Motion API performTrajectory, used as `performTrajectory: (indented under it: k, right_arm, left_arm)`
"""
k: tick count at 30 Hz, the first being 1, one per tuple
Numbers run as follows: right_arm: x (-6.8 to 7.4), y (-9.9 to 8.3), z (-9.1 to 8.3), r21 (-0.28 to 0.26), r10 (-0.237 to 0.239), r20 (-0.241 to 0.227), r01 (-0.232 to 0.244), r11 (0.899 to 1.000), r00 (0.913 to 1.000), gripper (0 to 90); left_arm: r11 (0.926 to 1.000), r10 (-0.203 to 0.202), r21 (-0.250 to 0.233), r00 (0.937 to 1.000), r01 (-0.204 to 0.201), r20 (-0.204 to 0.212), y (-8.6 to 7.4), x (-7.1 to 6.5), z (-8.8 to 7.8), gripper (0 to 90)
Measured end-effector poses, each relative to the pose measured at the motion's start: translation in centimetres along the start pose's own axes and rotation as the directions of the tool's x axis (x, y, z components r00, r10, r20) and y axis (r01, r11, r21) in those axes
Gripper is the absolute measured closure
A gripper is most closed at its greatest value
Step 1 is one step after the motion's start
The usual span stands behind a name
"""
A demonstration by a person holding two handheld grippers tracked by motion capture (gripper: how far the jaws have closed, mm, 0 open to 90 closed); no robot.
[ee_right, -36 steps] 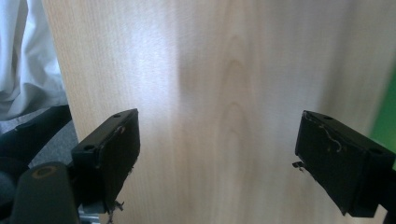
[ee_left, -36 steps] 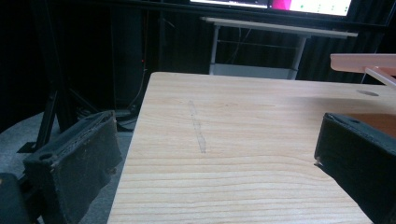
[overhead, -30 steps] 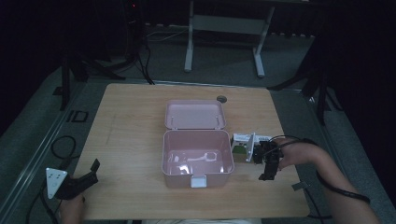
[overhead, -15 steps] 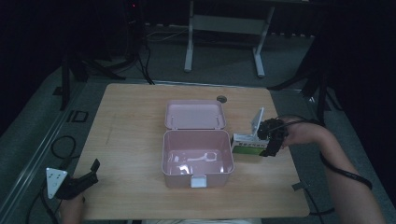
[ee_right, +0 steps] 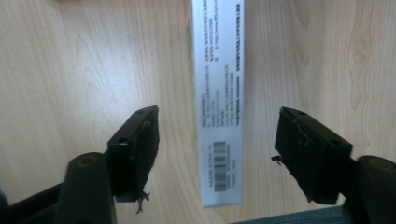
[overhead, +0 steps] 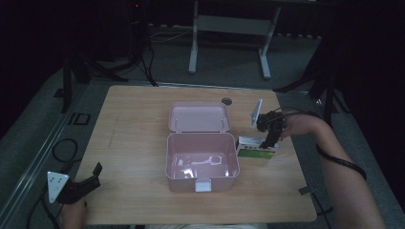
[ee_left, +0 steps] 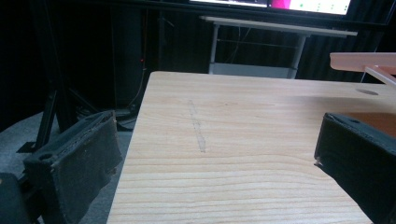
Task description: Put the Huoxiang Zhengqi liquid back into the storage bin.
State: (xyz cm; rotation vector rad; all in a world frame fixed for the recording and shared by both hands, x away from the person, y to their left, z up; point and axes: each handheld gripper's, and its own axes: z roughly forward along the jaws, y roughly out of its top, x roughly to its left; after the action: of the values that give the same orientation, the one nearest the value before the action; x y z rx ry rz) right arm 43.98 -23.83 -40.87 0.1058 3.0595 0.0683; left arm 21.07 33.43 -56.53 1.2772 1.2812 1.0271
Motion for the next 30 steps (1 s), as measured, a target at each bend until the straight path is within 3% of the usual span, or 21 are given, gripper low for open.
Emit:
performTrajectory:
  k: [9, 10, 20, 30]
  right_arm:
    - [-1.3, 0.8, 2.2, 0.022, 0.003, -0.005, -0.003, 1.000, 1.0000, 39.8]
    - [-1.4, 0.9, 2.9, 0.026, -0.003, -0.034, 0.004, 1.000, 0.9994, 43.9]
    - [-1.1, 1.4, 4.9, 0.086, -0.007, -0.080, 0.014, 0.996, 0.9967, 55.4]
    - [-1.1, 1.3, 6.2, 0.113, 0.002, -0.084, 0.007, 0.994, 0.9965, 61.4]
  left_arm:
    - [1.0000, 0.000, 0.000, 1.0000, 0.000, 0.001, 0.0, 0.0, 0.0, 0.3]
    - [1.0000, 0.000, 0.001, 1.0000, 0.000, 0.001, 0.0, 0.0, 0.0, 0.3]
    - [1.0000, 0.000, 0.001, 1.0000, 0.000, 0.002, 0.0, 0.0, 0.0, 0.3]
    - [1.0000, 0.002, 0.002, 1.0000, -0.002, 0.001, 0.0, 0.0, 0.0, 0.3]
